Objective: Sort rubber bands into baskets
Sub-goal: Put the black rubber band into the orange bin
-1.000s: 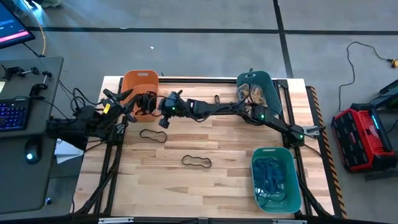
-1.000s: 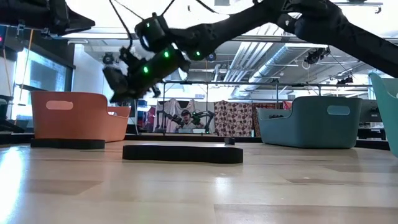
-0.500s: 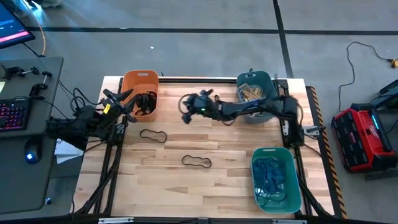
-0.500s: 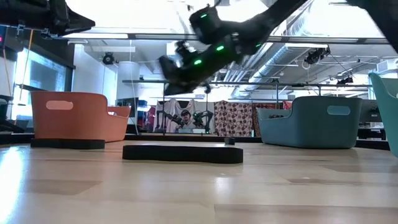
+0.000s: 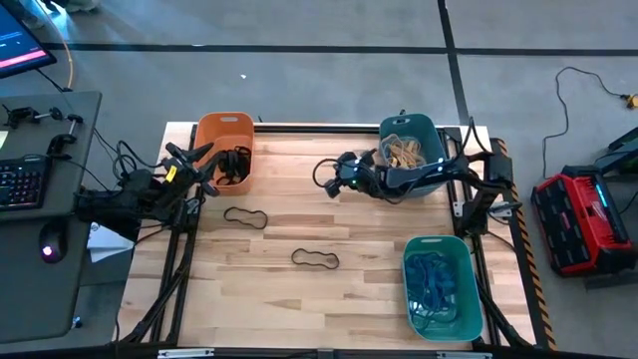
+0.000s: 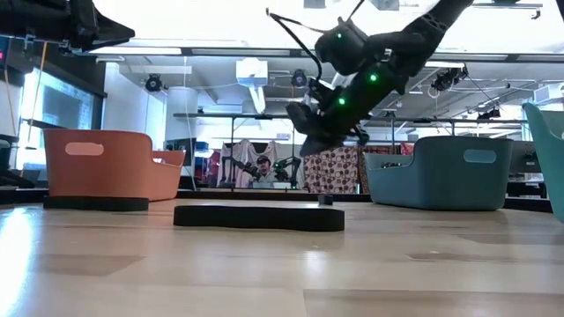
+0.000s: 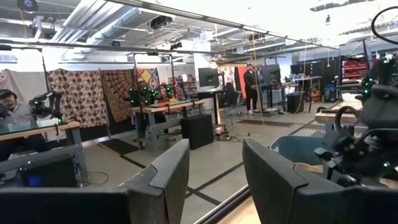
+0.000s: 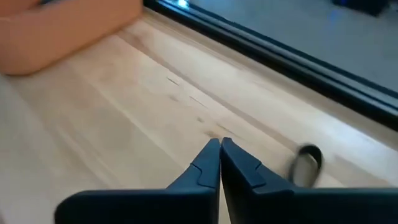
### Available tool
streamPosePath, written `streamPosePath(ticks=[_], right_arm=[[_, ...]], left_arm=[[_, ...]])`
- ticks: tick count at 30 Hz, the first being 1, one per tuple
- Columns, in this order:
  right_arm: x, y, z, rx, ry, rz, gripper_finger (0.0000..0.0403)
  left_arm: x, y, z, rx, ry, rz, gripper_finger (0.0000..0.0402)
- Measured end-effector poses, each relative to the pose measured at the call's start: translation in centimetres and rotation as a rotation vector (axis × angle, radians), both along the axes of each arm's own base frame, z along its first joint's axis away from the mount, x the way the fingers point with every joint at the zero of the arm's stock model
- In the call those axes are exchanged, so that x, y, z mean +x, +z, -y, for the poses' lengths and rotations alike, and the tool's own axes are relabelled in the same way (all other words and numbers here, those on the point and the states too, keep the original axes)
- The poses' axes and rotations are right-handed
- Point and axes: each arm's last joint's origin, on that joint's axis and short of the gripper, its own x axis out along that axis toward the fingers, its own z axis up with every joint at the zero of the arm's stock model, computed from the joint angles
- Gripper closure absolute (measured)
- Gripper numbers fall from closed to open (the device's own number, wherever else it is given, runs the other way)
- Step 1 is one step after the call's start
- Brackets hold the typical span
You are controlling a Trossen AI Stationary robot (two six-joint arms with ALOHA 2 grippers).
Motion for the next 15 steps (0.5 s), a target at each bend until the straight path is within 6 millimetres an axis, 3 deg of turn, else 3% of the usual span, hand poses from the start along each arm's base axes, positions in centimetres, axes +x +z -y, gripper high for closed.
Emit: streamPosePath(ticks=[5, 12, 15], right_arm=[[-1.1, -1.1, 0.6, 0.017, -0.104, -0.058, 0.0367], [-1.5, -2.0, 2.3, 0.055, -0.176, -0.058, 0.025], [-1.6, -3.1, 3.2, 0.093, -0.196, -0.071, 0.0218]], left_arm=[[0.0, -0.1, 0.0, -0.002, -0.002, -0.013, 0.0259], [0.1, -0.2, 0.0, -0.018, -0.015, -0.001, 0.0259], [0.1, -0.2, 0.1, -0.016, -0.046, 0.005, 0.0259]])
